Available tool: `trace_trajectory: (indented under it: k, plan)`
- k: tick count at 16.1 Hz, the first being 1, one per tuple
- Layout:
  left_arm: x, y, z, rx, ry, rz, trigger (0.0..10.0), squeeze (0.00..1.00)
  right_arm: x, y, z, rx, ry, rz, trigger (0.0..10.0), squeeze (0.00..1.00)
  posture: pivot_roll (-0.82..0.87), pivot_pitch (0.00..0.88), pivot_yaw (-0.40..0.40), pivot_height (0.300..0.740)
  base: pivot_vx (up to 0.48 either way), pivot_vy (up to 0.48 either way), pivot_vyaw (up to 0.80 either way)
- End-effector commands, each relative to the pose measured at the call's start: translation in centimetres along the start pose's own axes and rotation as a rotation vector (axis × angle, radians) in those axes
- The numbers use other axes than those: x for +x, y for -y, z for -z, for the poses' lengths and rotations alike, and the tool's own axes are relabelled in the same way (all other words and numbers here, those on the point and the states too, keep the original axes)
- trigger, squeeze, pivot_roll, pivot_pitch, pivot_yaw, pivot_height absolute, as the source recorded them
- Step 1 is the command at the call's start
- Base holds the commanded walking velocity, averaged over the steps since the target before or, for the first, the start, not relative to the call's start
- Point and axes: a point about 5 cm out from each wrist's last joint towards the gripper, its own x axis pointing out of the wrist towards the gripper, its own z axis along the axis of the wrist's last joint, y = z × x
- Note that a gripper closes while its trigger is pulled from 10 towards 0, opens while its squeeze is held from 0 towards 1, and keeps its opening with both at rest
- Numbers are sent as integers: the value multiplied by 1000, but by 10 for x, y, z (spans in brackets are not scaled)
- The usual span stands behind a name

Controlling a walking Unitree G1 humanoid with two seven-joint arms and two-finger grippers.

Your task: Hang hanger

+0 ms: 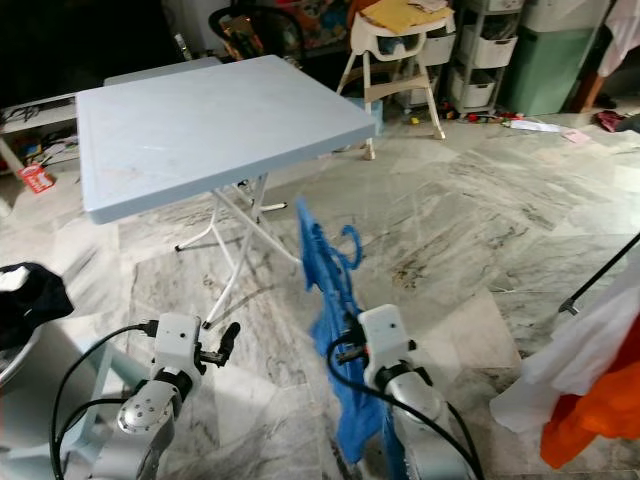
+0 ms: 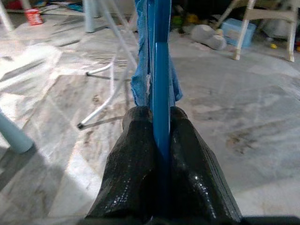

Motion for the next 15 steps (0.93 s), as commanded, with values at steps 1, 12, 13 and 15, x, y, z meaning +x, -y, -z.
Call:
trace_trajectory:
  k: [1,12,13,15]
  plan:
    - [1,-3,1,-3,-16,-1,10000,0,4,-4,-11,-12,52,-17,10000,0,-88,0,58,740,0,0,0]
    - [21,28,-45,-93,129,310,10000,63,-2,-14,-39,-51,155,-306,10000,0,-107,0,74,740,0,0,0]
    - [24,26,-49,-150,145,291,10000,1000,-5,-13,-41,-55,160,-329,10000,0,-111,0,77,740,0,0,0]
    - [26,27,-59,-203,176,305,10000,1000,-11,-13,-40,-75,146,-366,10000,0,-120,2,82,740,0,0,0]
